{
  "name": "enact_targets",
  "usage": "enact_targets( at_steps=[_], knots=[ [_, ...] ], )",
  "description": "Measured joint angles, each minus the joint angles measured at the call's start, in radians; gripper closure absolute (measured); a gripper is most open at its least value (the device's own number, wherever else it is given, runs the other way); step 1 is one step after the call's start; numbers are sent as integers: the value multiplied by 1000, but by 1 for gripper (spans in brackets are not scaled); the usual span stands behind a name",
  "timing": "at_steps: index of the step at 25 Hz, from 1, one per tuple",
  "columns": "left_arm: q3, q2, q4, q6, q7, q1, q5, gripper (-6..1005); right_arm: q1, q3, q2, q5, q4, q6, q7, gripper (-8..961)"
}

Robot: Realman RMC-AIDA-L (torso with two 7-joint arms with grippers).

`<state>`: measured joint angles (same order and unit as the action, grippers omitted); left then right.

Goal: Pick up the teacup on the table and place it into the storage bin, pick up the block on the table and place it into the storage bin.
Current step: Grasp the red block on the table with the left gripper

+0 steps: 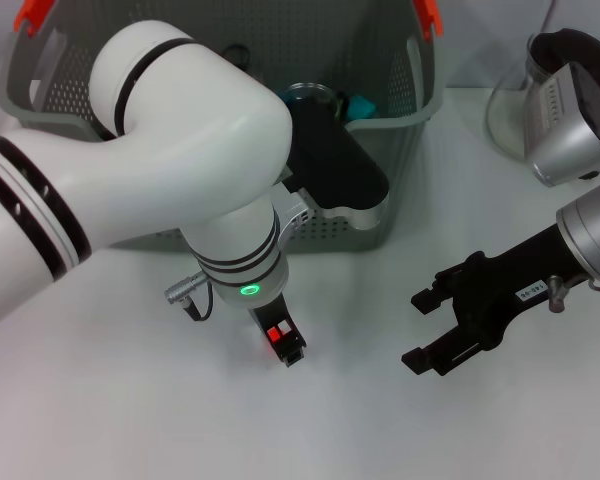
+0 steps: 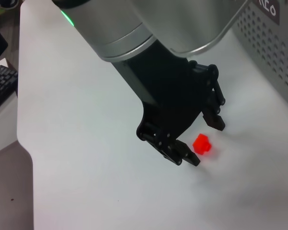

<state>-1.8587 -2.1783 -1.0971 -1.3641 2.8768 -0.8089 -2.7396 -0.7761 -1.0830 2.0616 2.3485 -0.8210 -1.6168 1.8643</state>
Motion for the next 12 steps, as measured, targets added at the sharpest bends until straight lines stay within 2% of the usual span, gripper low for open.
enact_targets(
  at_steps=[12],
  knots=[
    [-4,0,8,3,1,-1,0,460,3,0,0,0,0,0,-2,29]
  ],
)
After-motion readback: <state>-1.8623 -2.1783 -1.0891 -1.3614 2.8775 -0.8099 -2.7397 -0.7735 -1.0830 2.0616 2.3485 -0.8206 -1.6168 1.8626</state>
